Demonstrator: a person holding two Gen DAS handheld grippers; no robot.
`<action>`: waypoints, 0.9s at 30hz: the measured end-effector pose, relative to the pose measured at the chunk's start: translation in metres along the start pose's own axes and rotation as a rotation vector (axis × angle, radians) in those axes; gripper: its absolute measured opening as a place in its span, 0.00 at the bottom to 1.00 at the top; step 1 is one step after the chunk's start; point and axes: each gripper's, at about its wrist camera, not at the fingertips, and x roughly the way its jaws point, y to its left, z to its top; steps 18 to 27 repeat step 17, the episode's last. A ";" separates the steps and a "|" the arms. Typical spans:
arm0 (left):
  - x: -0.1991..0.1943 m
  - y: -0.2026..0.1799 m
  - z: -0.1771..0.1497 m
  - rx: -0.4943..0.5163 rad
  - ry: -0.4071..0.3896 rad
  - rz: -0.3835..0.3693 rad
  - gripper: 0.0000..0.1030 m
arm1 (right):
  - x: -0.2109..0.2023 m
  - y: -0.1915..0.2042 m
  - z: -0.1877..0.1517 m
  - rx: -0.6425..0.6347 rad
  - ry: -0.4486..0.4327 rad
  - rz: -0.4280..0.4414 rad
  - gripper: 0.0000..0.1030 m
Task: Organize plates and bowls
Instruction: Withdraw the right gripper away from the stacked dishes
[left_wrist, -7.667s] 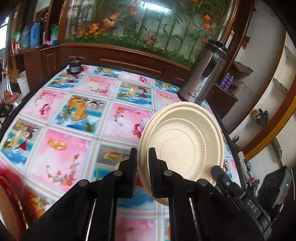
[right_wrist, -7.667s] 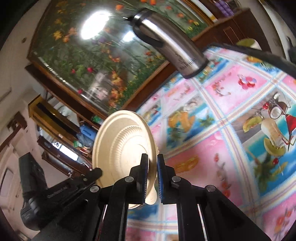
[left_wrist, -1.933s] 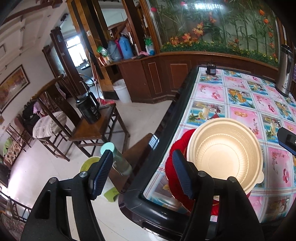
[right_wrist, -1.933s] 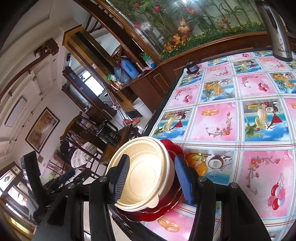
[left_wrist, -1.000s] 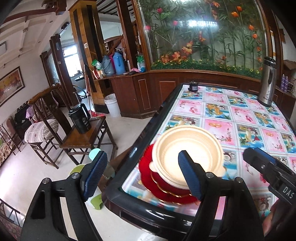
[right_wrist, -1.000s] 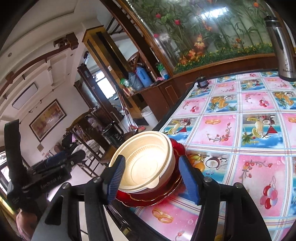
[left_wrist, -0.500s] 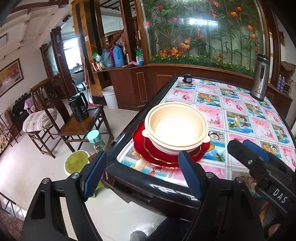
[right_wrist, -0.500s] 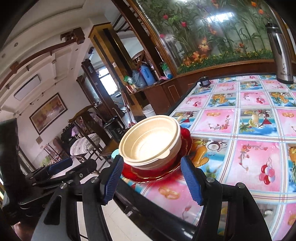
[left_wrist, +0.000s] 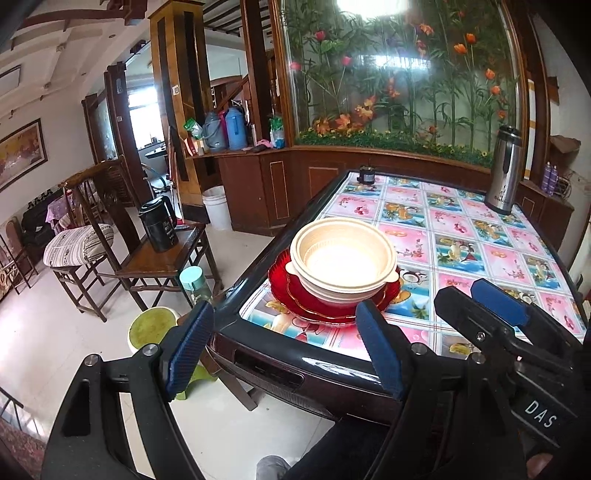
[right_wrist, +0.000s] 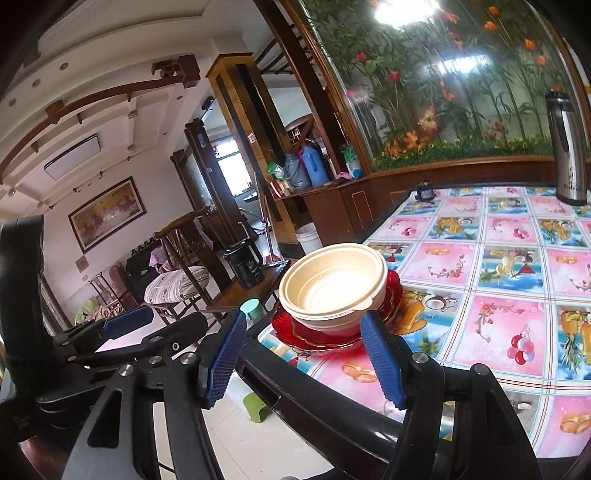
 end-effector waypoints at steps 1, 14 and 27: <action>-0.001 0.001 0.000 -0.003 -0.002 -0.001 0.78 | -0.001 0.002 0.000 -0.002 -0.003 0.000 0.65; 0.001 0.006 -0.004 -0.015 -0.018 -0.016 0.79 | 0.007 0.000 0.002 0.006 0.003 -0.001 0.65; 0.005 0.008 -0.003 -0.023 -0.007 -0.026 0.79 | 0.009 0.002 -0.001 0.007 0.009 -0.005 0.65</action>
